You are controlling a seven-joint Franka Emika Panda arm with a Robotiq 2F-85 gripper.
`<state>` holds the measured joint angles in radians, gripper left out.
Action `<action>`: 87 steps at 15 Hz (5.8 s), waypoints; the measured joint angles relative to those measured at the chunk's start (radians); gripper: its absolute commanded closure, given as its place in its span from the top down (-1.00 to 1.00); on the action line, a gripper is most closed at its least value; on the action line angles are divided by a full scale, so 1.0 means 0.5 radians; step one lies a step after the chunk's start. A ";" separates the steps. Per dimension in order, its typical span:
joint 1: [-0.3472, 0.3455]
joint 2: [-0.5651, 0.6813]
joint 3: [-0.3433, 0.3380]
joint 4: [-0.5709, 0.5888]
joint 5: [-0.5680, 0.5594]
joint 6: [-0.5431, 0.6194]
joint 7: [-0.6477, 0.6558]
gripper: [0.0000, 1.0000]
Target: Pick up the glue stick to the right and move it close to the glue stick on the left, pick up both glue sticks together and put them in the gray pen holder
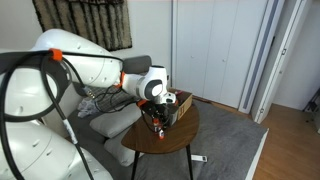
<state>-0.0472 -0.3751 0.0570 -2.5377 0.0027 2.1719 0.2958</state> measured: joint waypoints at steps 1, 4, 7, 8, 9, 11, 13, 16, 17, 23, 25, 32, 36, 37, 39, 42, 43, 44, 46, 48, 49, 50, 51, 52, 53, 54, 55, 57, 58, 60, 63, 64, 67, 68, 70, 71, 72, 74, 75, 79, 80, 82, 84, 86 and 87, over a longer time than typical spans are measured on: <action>0.000 0.010 -0.002 0.000 0.000 0.003 -0.003 0.94; 0.000 0.031 -0.010 0.000 0.000 0.014 -0.011 0.98; 0.000 0.040 -0.014 0.001 0.001 0.015 -0.018 0.99; 0.000 0.040 -0.014 0.001 0.001 0.015 -0.020 0.96; 0.000 0.040 -0.015 0.001 0.001 0.015 -0.022 0.84; 0.000 0.041 -0.016 0.001 0.001 0.015 -0.028 0.74; 0.000 0.041 -0.016 0.001 0.002 0.015 -0.032 0.91; 0.000 0.043 -0.016 0.001 0.003 0.015 -0.033 0.95; 0.000 0.043 -0.016 0.001 0.004 0.015 -0.033 0.83; 0.001 0.043 -0.016 0.002 0.009 0.015 -0.033 0.71; 0.001 0.044 -0.016 0.002 0.009 0.015 -0.033 0.72; 0.001 0.044 -0.016 0.002 0.013 0.015 -0.033 0.52; 0.002 0.044 -0.016 0.002 0.015 0.015 -0.033 0.50; 0.002 0.044 -0.016 0.002 0.015 0.015 -0.033 0.50; 0.002 0.045 -0.016 0.002 0.016 0.015 -0.033 0.39; 0.002 0.045 -0.016 0.004 0.017 0.015 -0.033 0.27; 0.002 0.045 -0.016 0.004 0.017 0.015 -0.033 0.21; 0.002 0.045 -0.016 0.004 0.017 0.015 -0.033 0.19; 0.002 0.044 -0.016 0.007 0.017 0.014 -0.033 0.20; 0.002 0.044 -0.016 0.007 0.017 0.014 -0.033 0.08; 0.002 0.045 -0.016 0.007 0.017 0.014 -0.033 -0.01; 0.002 0.045 -0.016 0.007 0.017 0.014 -0.033 -0.13; 0.002 0.045 -0.016 0.007 0.017 0.014 -0.033 -0.23; 0.002 0.044 -0.016 0.007 0.017 0.014 -0.033 -0.27; 0.002 0.045 -0.016 0.007 0.017 0.014 -0.033 -0.27; 0.002 0.044 -0.016 0.007 0.017 0.014 -0.033 -0.27; 0.002 0.045 -0.016 0.007 0.017 0.014 -0.033 -0.27; 0.002 0.044 -0.016 0.007 0.017 0.014 -0.033 -0.27; 0.002 0.045 -0.016 0.007 0.017 0.014 -0.033 -0.27; 0.002 0.045 -0.016 0.008 0.017 0.014 -0.033 -0.27; 0.003 0.044 -0.016 0.010 0.017 0.014 -0.033 -0.27; 0.005 0.044 -0.016 0.015 0.017 0.013 -0.033 -0.27; 0.007 0.032 -0.016 0.055 0.017 -0.011 -0.033 -0.27; 0.007 0.028 -0.016 0.077 0.016 -0.030 -0.033 -0.27; 0.007 0.020 -0.013 0.134 0.012 -0.075 -0.033 0.23; 0.007 0.014 -0.010 0.164 0.008 -0.101 -0.033 0.23; 0.008 0.010 -0.008 0.188 0.007 -0.124 -0.033 0.23; 0.008 0.007 -0.008 0.210 0.006 -0.139 -0.033 0.23; 0.008 0.007 -0.008 0.211 0.006 -0.140 -0.033 0.23; 0.008 0.007 -0.008 0.211 0.005 -0.142 -0.033 -0.27; 0.008 0.007 -0.008 0.216 0.005 -0.141 -0.033 -0.27; 0.008 0.004 -0.011 0.250 0.004 -0.142 -0.057 -0.27; 0.008 -0.004 -0.016 0.311 0.004 -0.168 -0.104 -0.27; 0.008 -0.015 -0.023 0.383 0.004 -0.231 -0.163 -0.27; 0.008 -0.019 -0.026 0.425 0.004 -0.272 -0.201 -0.27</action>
<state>-0.0431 -0.3847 0.0441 -2.3254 0.0046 2.0357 0.1955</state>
